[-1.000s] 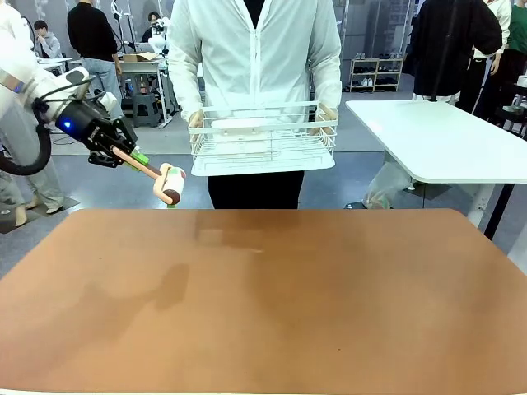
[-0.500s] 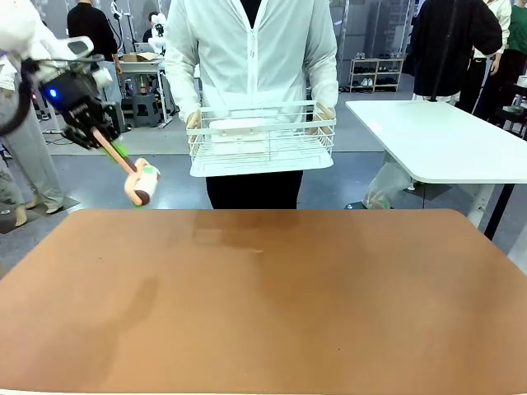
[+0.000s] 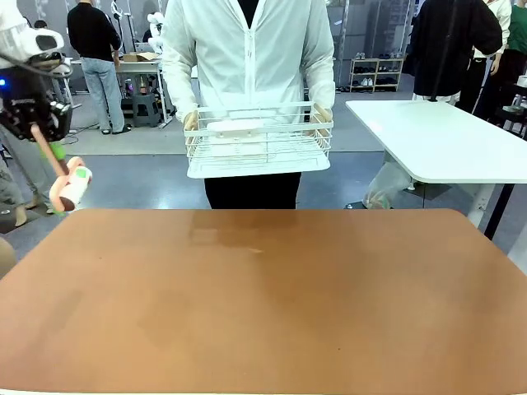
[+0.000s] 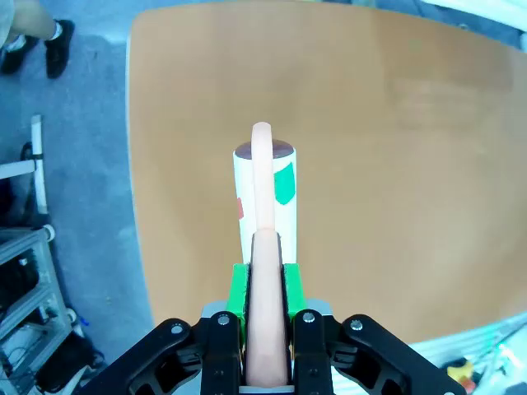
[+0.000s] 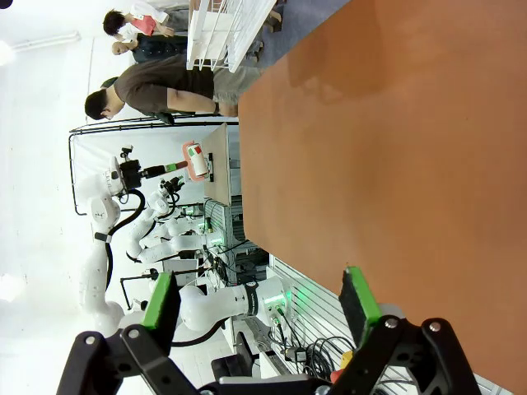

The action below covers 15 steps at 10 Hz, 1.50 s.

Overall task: Clean the table.
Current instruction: Clean the table with the Lint Roller when the human lifts the Dish drying rack, then place the Lint Roller down when the Dish drying rack is positioned in the middle of the table.

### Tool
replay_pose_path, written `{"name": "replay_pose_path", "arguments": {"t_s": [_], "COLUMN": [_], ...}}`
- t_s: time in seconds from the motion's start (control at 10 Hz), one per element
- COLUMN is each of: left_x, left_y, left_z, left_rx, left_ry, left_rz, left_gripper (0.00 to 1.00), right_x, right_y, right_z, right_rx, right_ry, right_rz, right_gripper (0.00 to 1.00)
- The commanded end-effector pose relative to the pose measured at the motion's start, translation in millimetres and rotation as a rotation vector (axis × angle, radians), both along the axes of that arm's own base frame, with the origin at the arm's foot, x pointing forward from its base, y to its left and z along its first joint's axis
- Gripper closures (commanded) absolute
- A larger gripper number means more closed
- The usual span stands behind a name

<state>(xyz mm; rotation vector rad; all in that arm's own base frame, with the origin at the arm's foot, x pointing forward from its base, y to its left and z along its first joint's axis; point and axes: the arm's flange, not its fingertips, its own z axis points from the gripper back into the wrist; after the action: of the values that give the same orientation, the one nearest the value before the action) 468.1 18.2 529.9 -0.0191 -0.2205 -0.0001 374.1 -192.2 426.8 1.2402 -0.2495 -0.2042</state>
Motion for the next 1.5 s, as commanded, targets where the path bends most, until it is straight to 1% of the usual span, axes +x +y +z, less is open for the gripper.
{"name": "replay_pose_path", "arguments": {"t_s": [0.0, 0.1, 0.2, 1.4], "left_x": [-12.4, -13.1, -4.4, -4.4], "left_y": [2.5, 4.6, 5.6, 5.6], "left_z": [-12.4, -11.5, -9.4, -9.4], "left_rx": [-0.001, -0.034, 0.006, 0.006], "left_ry": [-0.038, -0.025, -0.006, -0.006], "left_rz": [0.002, -0.036, 0.007, 0.007], "left_gripper": [0.79, 0.79, 0.79, 0.79], "right_x": [-1.1, -1.1, -1.1, -1.1], "right_y": [1.0, 1.0, 1.0, 1.0], "right_z": [2.0, 2.0, 2.0, 2.0], "right_rx": [0.011, 0.011, 0.011, 0.011], "right_ry": [-0.011, -0.011, -0.011, -0.011], "right_rz": [0.004, 0.004, 0.004, 0.004], "right_gripper": [0.0, 0.0, 0.0, 0.0]}}
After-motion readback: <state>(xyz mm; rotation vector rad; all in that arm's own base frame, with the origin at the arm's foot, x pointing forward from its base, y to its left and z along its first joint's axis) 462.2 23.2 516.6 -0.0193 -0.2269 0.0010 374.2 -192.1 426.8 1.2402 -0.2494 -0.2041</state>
